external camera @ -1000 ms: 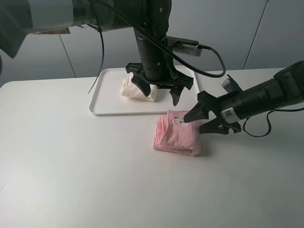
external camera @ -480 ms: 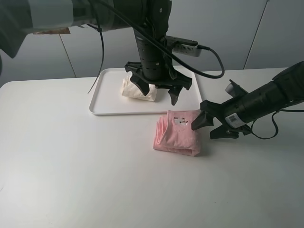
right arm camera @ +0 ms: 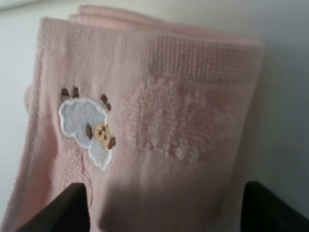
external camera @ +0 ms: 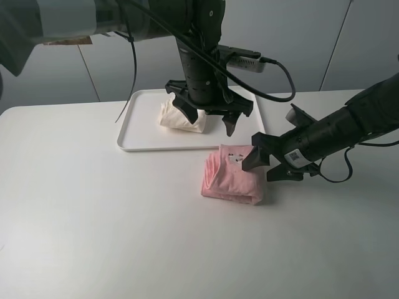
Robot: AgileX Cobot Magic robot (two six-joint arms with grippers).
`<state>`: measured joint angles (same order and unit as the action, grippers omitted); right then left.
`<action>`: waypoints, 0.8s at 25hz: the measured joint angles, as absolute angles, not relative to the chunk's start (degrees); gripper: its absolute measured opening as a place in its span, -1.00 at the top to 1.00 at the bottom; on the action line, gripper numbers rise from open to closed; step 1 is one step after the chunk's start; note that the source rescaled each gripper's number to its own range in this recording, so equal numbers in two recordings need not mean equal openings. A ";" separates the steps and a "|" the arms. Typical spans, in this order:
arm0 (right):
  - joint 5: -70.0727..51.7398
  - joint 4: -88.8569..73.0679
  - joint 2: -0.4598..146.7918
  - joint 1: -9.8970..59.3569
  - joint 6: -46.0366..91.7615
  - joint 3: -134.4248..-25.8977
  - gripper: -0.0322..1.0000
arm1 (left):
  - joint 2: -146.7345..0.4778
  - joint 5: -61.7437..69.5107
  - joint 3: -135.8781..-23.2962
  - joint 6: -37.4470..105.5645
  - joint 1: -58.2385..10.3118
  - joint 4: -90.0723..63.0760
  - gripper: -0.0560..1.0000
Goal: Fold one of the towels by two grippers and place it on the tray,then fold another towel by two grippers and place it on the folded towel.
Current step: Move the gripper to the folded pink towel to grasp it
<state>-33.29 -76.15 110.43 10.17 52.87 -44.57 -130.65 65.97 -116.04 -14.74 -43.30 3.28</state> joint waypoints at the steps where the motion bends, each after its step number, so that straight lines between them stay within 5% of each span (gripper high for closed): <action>1: -33.00 -76.27 110.43 10.17 52.87 -44.57 -0.40 | -130.65 65.97 -116.04 -14.74 -43.30 3.28 -0.97; 14: -37.71 -83.67 115.39 10.17 55.49 -45.05 -0.34 | -130.65 65.97 -116.04 -13.54 -43.30 3.28 -0.97; 18: -37.73 -84.02 116.43 10.17 56.40 -45.05 0.01 | -130.65 65.97 -116.04 -13.54 -43.26 3.30 -0.97; 20: -37.35 -84.02 116.76 10.17 57.40 -45.05 0.34 | -130.65 65.92 -116.04 -13.54 -43.26 3.67 -0.97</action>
